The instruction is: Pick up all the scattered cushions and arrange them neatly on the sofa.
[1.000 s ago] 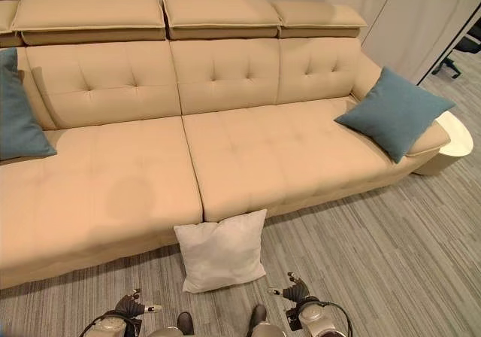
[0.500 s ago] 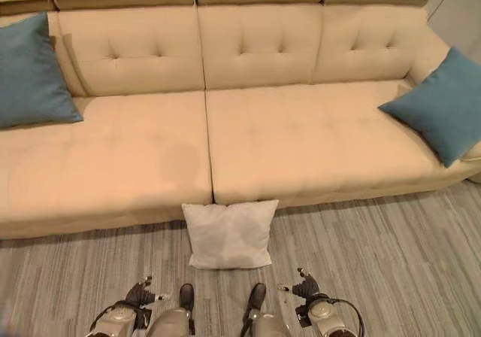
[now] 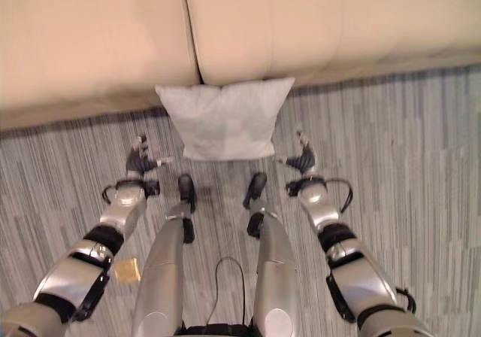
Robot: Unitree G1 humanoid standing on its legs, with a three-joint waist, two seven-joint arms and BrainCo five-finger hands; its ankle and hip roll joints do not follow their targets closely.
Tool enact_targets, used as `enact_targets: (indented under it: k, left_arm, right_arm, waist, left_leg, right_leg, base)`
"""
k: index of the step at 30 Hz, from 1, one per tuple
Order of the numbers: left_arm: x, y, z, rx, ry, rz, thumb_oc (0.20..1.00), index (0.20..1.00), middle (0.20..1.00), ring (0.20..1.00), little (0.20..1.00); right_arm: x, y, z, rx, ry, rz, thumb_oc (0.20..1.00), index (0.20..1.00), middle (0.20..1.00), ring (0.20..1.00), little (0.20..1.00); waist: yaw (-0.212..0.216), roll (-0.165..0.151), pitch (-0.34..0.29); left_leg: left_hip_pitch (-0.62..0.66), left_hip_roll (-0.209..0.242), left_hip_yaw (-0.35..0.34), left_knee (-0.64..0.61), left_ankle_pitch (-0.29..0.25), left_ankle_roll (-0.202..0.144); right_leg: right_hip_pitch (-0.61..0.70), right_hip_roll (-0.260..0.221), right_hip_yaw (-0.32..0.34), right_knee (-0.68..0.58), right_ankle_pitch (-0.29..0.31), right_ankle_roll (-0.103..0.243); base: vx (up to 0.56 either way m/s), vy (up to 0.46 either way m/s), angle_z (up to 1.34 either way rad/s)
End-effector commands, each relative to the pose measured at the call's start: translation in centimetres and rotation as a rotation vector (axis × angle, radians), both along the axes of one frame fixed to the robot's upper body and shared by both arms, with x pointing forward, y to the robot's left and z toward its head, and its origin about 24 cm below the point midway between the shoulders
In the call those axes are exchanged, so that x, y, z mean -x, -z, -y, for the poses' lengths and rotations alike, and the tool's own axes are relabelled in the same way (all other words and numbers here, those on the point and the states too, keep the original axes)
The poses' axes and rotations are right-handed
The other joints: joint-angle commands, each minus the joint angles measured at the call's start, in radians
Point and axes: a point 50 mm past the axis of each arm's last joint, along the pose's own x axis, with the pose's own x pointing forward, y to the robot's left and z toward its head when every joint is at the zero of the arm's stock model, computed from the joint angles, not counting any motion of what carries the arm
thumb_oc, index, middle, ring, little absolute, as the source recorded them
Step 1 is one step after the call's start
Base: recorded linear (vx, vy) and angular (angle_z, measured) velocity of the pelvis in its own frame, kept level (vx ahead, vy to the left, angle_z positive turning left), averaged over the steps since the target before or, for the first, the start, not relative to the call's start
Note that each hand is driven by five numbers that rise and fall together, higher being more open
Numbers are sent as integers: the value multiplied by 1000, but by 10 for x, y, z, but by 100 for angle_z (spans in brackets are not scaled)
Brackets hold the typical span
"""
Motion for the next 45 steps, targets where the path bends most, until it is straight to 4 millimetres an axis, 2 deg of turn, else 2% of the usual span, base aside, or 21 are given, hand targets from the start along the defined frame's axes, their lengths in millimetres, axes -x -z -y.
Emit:
enact_targets:
  k: [1,2,4,6,10,18,20,22,23,24,25,27,29,30,34,35,38,39,40,44,45]
  left_arm:
    - [17,23,-11,17,-69,-19,1000,1000,1000,1000,1000]
    - [10,8,-10,2,-75,21,1000,1000,1000,1000,1000]
    - [5,-5,-13,-16,-86,54,1000,1000,1000,1000,1000]
    - [2,-11,-12,-16,-84,66,1000,1000,1000,1000,1000]
    - [-9,-42,-10,-37,-75,138,1000,1000,1000,1000,1000]
    - [-25,-106,-3,-3,-53,296,1000,1000,1000,1000,1000]
    - [-26,-111,-2,-1,-49,303,1000,1000,1000,1000,1000]
    - [-29,-129,1,0,-46,345,1000,1000,1000,1000,1000]
    - [-29,-129,0,0,-46,345,1000,1000,1000,1000,1000]
    - [-30,-142,5,12,-35,380,1000,1000,1000,1000,1000]
    - [-30,-143,5,13,-35,382,1000,1000,1000,1000,1000]
    - [-30,-162,20,26,7,445,1000,1000,1000,1000,1000]
    - [-30,-163,21,27,7,447,1000,1000,1000,1000,1000]
    - [-29,-175,32,15,33,484,1000,1000,1000,1000,1000]
    - [-28,-202,65,12,118,554,1000,1000,1000,1000,1000]
    - [-28,-203,65,13,118,557,1000,1000,1000,1000,1000]
    - [-27,-206,85,29,172,563,1000,1000,1000,1000,1000]
    - [-24,-210,98,37,209,580,1000,1000,1000,1000,1000]
    - [-24,-210,98,38,209,580,1000,1000,1000,1000,1000]
    - [-20,-211,116,60,251,597,1000,1000,1000,1000,1000]
    - [-19,-210,123,69,271,597,1000,1000,1000,1000,1000]
  right_arm:
    - [18,23,22,-5,96,-17,1000,1000,1000,1000,1000]
    - [12,8,27,17,122,26,1000,1000,1000,1000,1000]
    - [7,-6,33,33,145,60,1000,1000,1000,1000,1000]
    - [6,-11,36,38,155,70,1000,1000,1000,1000,1000]
    - [-3,-33,45,28,192,108,1000,1000,1000,1000,1000]
    - [-17,-89,56,58,201,195,1000,1000,1000,1000,1000]
    - [-18,-95,57,48,200,206,1000,1000,1000,1000,1000]
    - [-21,-116,54,28,198,256,1000,1000,1000,1000,1000]
    - [-21,-116,54,28,198,256,1000,1000,1000,1000,1000]
    - [-23,-128,53,21,193,282,1000,1000,1000,1000,1000]
    - [-23,-129,53,20,193,284,1000,1000,1000,1000,1000]
    - [-24,-149,48,16,182,338,1000,1000,1000,1000,1000]
    - [-24,-150,48,16,182,340,1000,1000,1000,1000,1000]
    - [-25,-162,43,16,170,365,1000,1000,1000,1000,1000]
    - [-31,-183,27,-9,125,384,1000,1000,1000,1000,1000]
    - [-31,-185,27,-9,125,386,1000,1000,1000,1000,1000]
    - [-34,-190,12,-20,92,386,1000,1000,1000,1000,1000]
    - [-36,-194,0,-27,59,397,1000,1000,1000,1000,1000]
    - [-36,-194,0,-27,59,397,1000,1000,1000,1000,1000]
    - [-36,-204,-35,-23,-38,440,1000,1000,1000,1000,1000]
    - [-35,-208,-60,-2,-115,456,1000,1000,1000,1000,1000]
  waist:
    - [-3,17,-118]
    - [-8,20,-116]
    - [-14,20,-122]
    - [-17,21,-126]
    - [-24,26,-122]
    - [-36,31,-97]
    - [-36,33,-96]
    - [-36,36,-84]
    - [-36,36,-84]
    - [-36,41,-73]
    - [-37,41,-73]
    - [-38,47,-57]
    - [-38,47,-57]
    - [-35,52,-41]
    - [-21,69,4]
    - [-21,71,8]
    - [-11,92,10]
    - [-5,103,11]
    - [-5,104,11]
    - [6,118,11]
    - [13,122,11]
  left_leg:
    - [-38,14,0,91,-64,-39]
    - [-102,20,-4,134,-76,-38]
    - [-164,24,-8,173,-89,-35]
    - [-198,26,-7,194,-95,-35]
    - [-304,15,-13,247,-108,-26]
    - [-478,0,-11,364,-143,-5]
    - [-501,2,-9,381,-150,-4]
    - [-548,3,-10,418,-161,-2]
    - [-549,3,-9,418,-161,-2]
    - [-572,4,-10,434,-163,-2]
    - [-577,4,-9,437,-164,-2]
    - [-613,4,-14,460,-164,-2]
    - [-618,5,-14,464,-165,-2]
    - [-637,8,-14,474,-165,-1]
    - [-675,11,-33,514,-167,5]
    - [-677,12,-35,517,-168,4]
    - [-698,17,-59,549,-170,5]
    - [-705,18,-68,566,-169,7]
    - [-705,18,-69,566,-170,6]
    - [-705,23,-81,569,-167,7]
    - [-706,23,-87,572,-163,7]
  right_leg:
    - [6,-37,44,44,-39,110]
    - [-56,-43,53,90,-51,107]
    - [-116,-44,60,127,-61,105]
    - [-150,-48,62,144,-66,104]
    - [-263,-49,80,204,-83,100]
    - [-465,-52,124,324,-117,93]
    - [-492,-51,133,341,-122,91]
    - [-545,-54,143,373,-132,88]
    - [-547,-54,143,374,-133,88]
    - [-574,-54,151,389,-133,88]
    - [-579,-55,152,392,-134,88]
    - [-621,-56,162,415,-136,86]
    - [-626,-56,163,419,-137,86]
    - [-648,-61,168,434,-139,85]
    - [-679,-55,172,456,-131,86]
    - [-679,-54,171,457,-131,86]
    - [-679,-53,165,468,-139,82]
    - [-679,-57,160,477,-140,78]
    - [-679,-58,159,478,-141,78]
    - [-679,-56,158,483,-144,72]
    - [-679,-55,157,486,-144,68]
  base:
    - [27,27,10]
    - [36,30,8]
    - [40,21,5]
    - [52,4,-1]
    - [79,9,-2]
    - [59,33,-3]
    - [55,13,-4]
    - [59,-5,-9]
    - [69,-9,-4]
    - [31,-2,1]
    - [60,-19,1]
    - [48,-11,0]
    - [0,0,0]
    - [0,0,0]
    - [19,-10,0]
    - [18,-26,-4]
    - [35,-33,-2]
    - [0,0,0]
    - [0,0,0]
    - [2,-8,2]
    - [0,0,0]
